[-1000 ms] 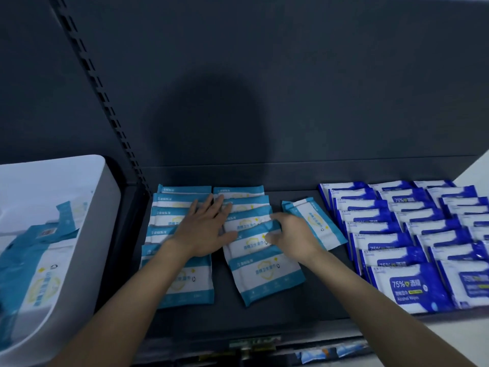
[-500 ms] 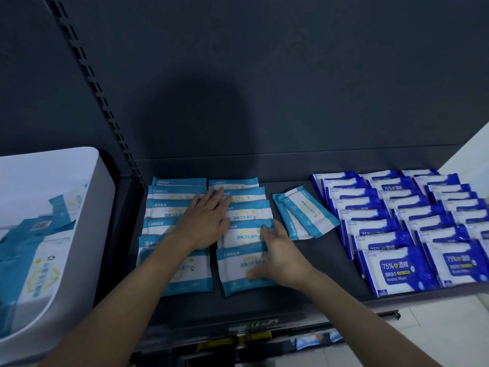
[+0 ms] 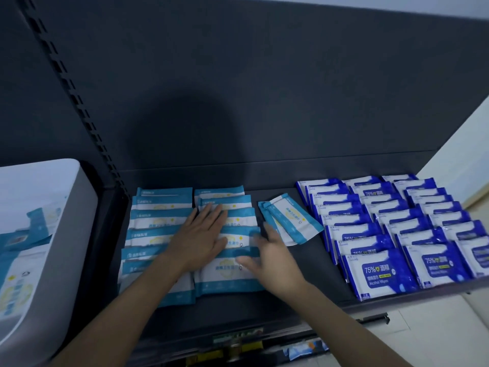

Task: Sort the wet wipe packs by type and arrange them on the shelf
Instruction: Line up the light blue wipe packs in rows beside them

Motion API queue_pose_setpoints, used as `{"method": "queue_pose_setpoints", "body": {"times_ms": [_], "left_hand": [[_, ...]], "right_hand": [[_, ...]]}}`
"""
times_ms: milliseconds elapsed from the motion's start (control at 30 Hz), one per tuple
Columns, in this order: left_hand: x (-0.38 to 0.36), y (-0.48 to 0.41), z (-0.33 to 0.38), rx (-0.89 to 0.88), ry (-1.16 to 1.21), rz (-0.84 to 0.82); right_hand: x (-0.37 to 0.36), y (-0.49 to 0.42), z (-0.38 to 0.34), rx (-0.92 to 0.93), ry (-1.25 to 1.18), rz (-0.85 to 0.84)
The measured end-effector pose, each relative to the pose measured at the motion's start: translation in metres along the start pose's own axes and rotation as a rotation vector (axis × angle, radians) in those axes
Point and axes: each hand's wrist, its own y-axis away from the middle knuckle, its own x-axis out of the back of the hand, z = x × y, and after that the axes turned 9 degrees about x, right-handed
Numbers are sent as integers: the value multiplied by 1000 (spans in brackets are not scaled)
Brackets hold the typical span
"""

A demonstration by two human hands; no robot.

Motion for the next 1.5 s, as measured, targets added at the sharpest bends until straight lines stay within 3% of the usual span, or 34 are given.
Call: {"method": "queue_pose_setpoints", "body": {"times_ms": [167, 267, 367, 433, 533, 667, 867, 1000, 1100, 1233, 1500], "left_hand": [[7, -2, 8, 3, 54, 57], [17, -2, 30, -49, 304, 161], [28, -6, 59, 4, 624, 185], [31, -14, 78, 87, 768, 158], [30, -30, 104, 248, 973, -27], [27, -45, 126, 374, 991, -130], [29, -54, 130, 500, 1061, -82], [34, -45, 130, 366, 1050, 53], [39, -38, 125, 274, 1134, 101], [43, -23, 116, 281, 1325, 112], [44, 24, 80, 365, 1340, 57]], "right_hand": [[53, -24, 48, -185, 270, 83], [57, -39, 61, -321, 198, -22], [45, -44, 65, -313, 185, -48], [38, -46, 68, -355, 193, -29], [39, -47, 72, -392, 200, -8], [49, -37, 75, -389, -67, 150], [48, -25, 80, -356, -168, 155], [48, -16, 83, -411, -390, 189], [55, -12, 79, -451, -567, 348], [60, -11, 68, -503, -999, 480], [58, -13, 56, -430, -1058, 548]]}}
